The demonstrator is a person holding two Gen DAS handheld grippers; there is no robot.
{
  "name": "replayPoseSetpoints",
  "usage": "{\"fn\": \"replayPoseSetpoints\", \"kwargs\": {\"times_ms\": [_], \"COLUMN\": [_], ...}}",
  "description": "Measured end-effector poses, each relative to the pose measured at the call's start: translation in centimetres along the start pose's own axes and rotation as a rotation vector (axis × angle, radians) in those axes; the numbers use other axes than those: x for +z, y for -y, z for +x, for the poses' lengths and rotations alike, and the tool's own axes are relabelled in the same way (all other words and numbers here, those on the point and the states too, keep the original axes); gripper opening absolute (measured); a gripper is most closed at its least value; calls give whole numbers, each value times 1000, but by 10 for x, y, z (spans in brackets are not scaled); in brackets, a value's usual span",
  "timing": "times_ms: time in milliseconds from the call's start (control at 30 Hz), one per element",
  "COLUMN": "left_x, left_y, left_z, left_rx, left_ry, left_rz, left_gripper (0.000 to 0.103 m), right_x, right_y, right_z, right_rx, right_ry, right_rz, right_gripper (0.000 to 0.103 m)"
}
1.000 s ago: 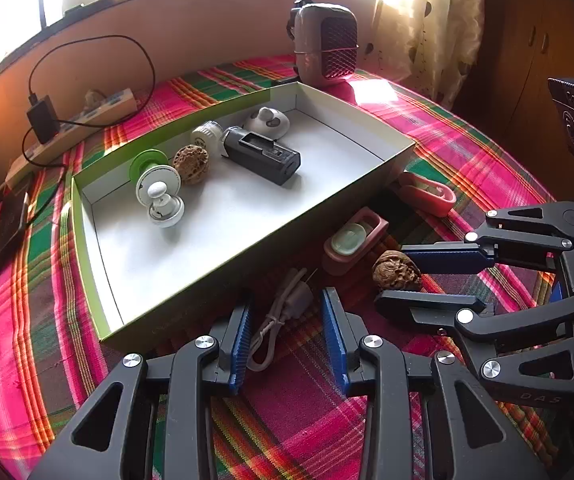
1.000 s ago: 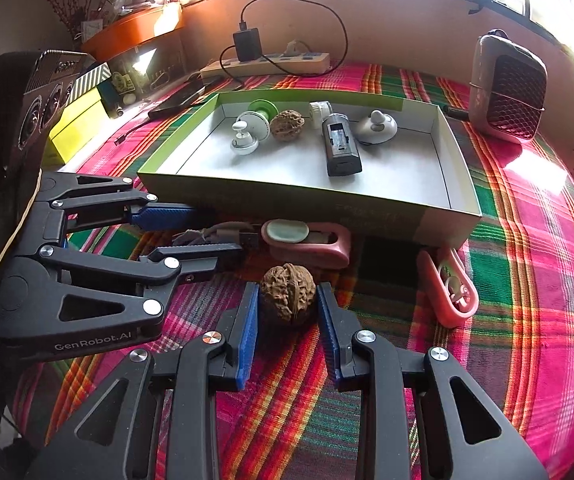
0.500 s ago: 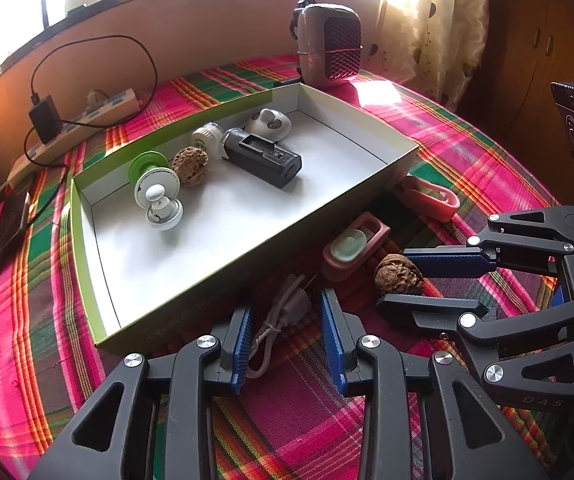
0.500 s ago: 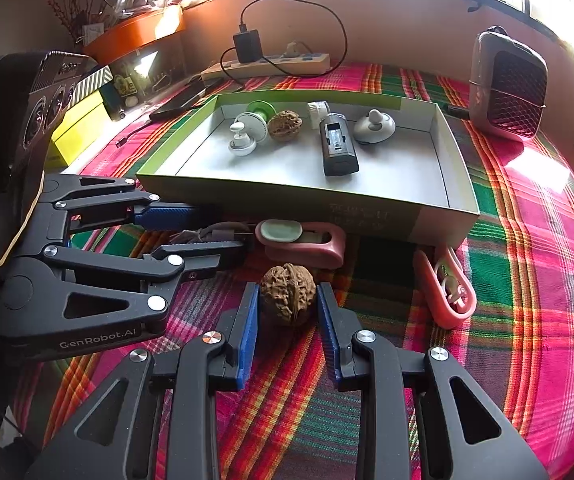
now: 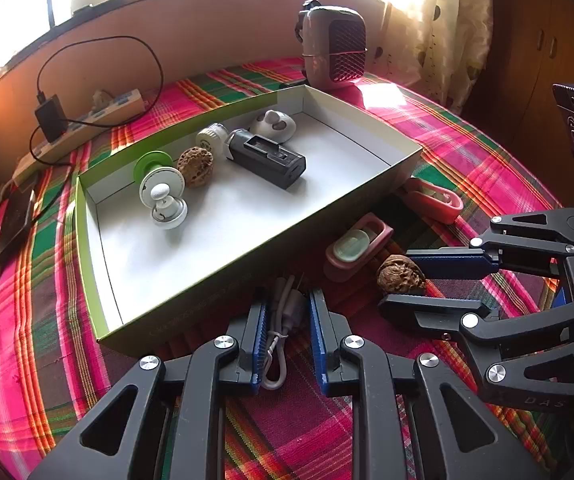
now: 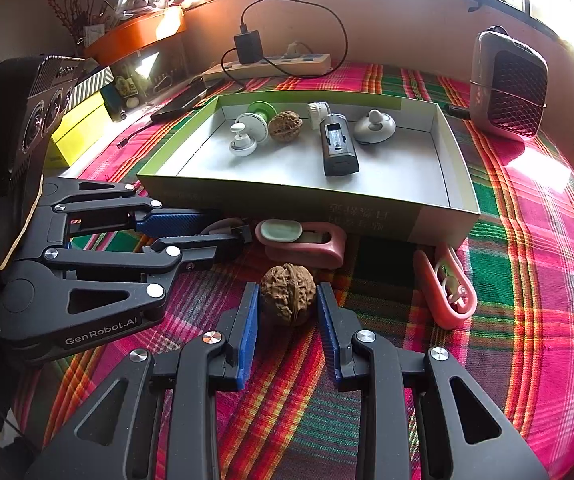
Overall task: Organize objects
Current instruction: 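Close the right gripper on the walnut while the left gripper grasps the white cable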
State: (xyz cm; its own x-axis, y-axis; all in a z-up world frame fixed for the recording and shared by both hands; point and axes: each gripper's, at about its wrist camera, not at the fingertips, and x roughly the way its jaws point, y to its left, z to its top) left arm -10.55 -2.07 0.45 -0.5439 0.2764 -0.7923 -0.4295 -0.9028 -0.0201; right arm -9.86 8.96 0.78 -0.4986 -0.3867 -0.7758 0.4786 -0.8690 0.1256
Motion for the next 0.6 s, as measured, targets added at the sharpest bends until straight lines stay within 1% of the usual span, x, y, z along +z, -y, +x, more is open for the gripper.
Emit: {"fn": "replayPoseSetpoints", "kwargs": {"times_ms": [367, 600], "left_x": [0, 1], "left_y": [-1, -3], "left_z": [0, -1], "left_rx": [2, 11], "left_ry": [4, 6], "left_rz": [-10, -38], "left_gripper": [18, 18], "right_x": [0, 0], "right_y": [0, 0], "right_z": [-1, -1], "right_rx": [-2, 0], "right_ry": [1, 1], "right_rz": [-1, 2], "right_gripper": [30, 30]}}
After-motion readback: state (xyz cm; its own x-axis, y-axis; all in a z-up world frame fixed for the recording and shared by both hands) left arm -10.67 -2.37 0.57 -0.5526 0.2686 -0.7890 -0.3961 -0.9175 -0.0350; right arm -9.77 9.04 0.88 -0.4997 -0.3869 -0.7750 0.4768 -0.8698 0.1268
